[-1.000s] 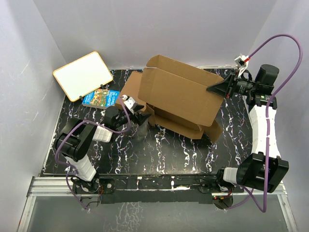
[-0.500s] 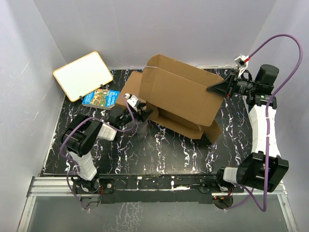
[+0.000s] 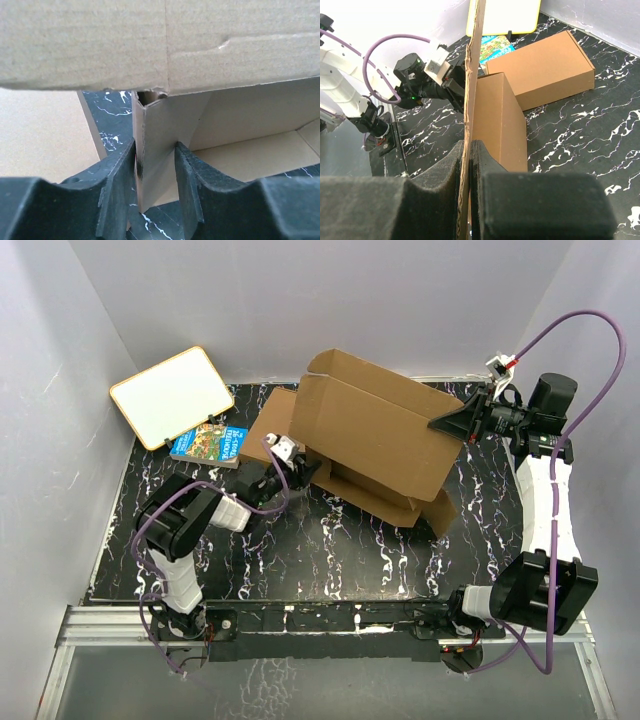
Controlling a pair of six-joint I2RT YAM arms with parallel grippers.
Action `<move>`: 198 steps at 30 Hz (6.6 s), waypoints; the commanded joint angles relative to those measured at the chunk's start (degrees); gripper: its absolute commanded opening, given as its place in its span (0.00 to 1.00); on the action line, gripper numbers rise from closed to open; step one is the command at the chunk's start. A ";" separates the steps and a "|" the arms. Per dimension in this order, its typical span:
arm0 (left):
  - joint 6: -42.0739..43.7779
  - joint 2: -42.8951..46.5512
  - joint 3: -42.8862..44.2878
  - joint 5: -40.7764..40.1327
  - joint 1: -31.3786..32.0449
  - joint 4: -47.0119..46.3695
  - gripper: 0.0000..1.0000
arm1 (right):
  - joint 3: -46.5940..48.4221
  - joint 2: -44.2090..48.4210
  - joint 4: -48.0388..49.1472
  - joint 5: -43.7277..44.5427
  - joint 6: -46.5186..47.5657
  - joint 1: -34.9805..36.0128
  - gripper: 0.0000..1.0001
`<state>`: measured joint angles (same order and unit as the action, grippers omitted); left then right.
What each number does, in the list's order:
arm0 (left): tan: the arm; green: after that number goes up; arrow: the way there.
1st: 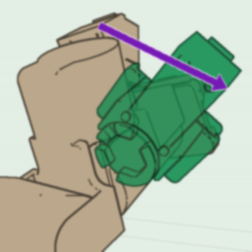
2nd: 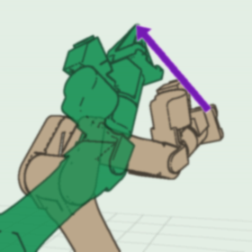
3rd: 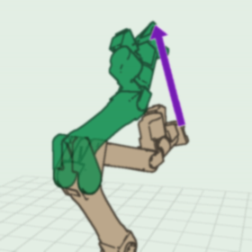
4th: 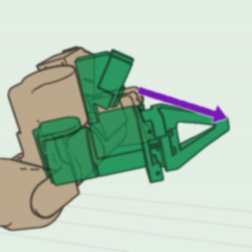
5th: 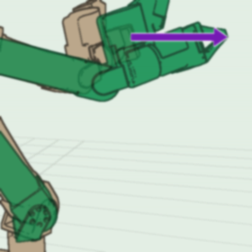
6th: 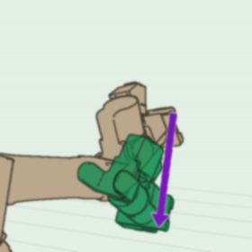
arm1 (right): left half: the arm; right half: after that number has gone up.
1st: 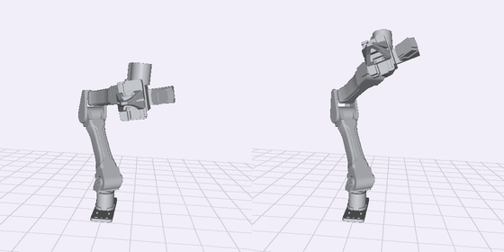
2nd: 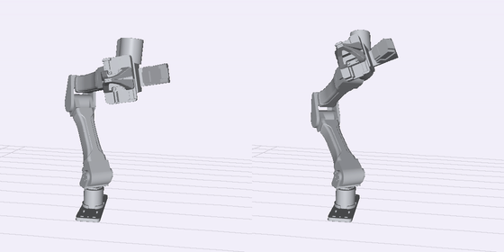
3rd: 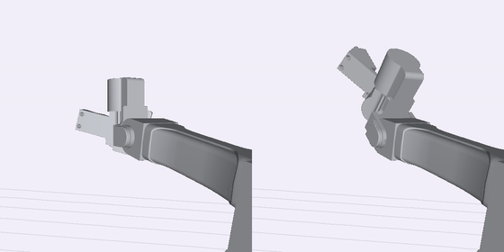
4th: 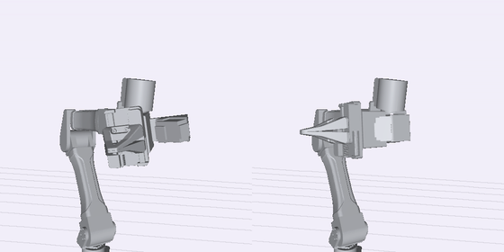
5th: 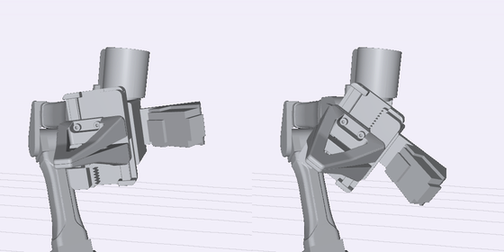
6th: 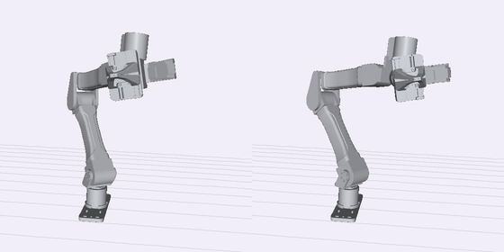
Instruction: Fold the paper box
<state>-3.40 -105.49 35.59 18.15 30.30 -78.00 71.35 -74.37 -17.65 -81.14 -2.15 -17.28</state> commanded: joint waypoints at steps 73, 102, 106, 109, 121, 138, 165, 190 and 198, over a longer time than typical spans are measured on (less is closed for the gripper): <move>-12.15 19.50 27.73 -10.76 3.09 115.64 0.00 | -32.08 0.94 43.60 8.99 -25.11 -0.08 0.08; -13.30 14.57 22.95 -18.70 6.76 113.57 0.33 | -34.79 -1.73 41.49 9.79 -19.65 0.32 0.08; -13.06 14.15 21.86 -19.80 6.80 111.86 0.35 | -34.67 -2.13 41.44 9.55 -19.62 0.57 0.08; -12.82 13.76 20.94 -20.64 6.79 110.12 0.34 | -34.70 -2.18 41.35 9.47 -19.43 0.67 0.08; -12.42 12.45 19.75 -29.75 7.44 112.40 0.00 | -34.51 -2.35 40.71 9.26 -18.77 0.84 0.08; -13.75 13.24 23.54 -26.98 7.93 106.29 0.31 | -34.21 -2.79 40.39 8.93 -18.41 0.84 0.08; -13.05 8.97 20.84 -32.31 7.93 102.17 0.03 | -34.04 -3.06 40.06 8.66 -18.05 0.84 0.08; -23.15 37.05 14.00 8.41 -9.32 74.02 0.96 | -15.35 -5.71 6.48 8.49 13.54 1.36 0.08; -32.56 24.99 14.14 25.24 -19.53 46.19 0.97 | -1.02 -15.01 -15.16 6.06 35.04 2.11 0.08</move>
<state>-30.04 -73.60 48.69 29.74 12.95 -14.17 62.28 -85.45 -18.04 -73.10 15.18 -15.75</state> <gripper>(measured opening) 0.972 0.087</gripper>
